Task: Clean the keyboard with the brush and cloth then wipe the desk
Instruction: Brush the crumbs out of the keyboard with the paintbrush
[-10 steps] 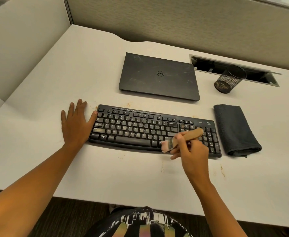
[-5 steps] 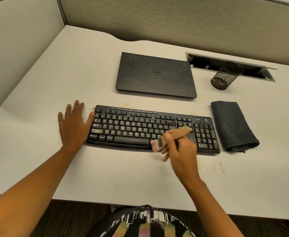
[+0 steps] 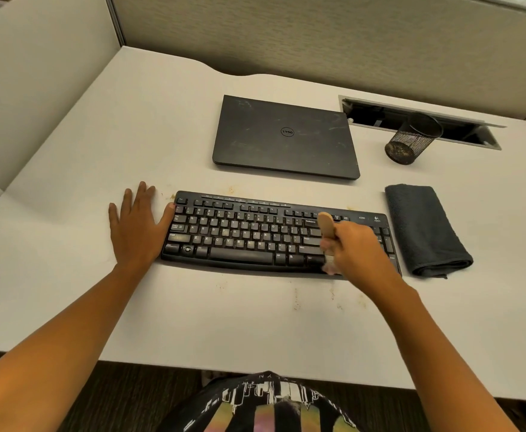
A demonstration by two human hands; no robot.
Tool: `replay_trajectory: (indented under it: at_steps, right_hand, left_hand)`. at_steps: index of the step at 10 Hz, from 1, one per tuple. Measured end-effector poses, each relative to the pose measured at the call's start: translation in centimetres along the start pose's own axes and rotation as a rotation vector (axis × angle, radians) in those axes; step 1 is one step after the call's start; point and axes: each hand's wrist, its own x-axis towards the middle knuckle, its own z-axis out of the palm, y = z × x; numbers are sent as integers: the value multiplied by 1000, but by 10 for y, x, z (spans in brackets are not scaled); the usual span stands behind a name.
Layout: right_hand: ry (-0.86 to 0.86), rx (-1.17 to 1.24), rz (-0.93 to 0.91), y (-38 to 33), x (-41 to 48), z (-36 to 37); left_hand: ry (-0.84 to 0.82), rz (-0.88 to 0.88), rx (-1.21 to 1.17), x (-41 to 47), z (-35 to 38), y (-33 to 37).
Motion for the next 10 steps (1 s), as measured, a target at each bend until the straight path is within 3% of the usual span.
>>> replay_trajectory:
  at_steps: [1, 2, 3, 4, 6, 7, 10]
  right_hand:
    - [112, 5, -15, 9, -4, -4]
    - [367, 385, 59, 8, -16, 2]
    - [474, 462, 105, 9, -20, 11]
    - [406, 461, 170, 16, -21, 15]
    - [487, 550, 237, 16, -26, 20]
    - [433, 575, 256, 19, -29, 26]
    - [549, 822, 355, 28, -47, 42]
  left_hand:
    - [0, -1, -1, 0, 0, 0]
    - [3, 4, 0, 1, 1, 0]
    - [0, 4, 1, 1, 1, -1]
    - [1, 4, 1, 0, 1, 0]
    - [-1, 8, 0, 0, 0, 0]
    - [1, 7, -1, 0, 0, 0]
    - [7, 8, -9, 1, -1, 0]
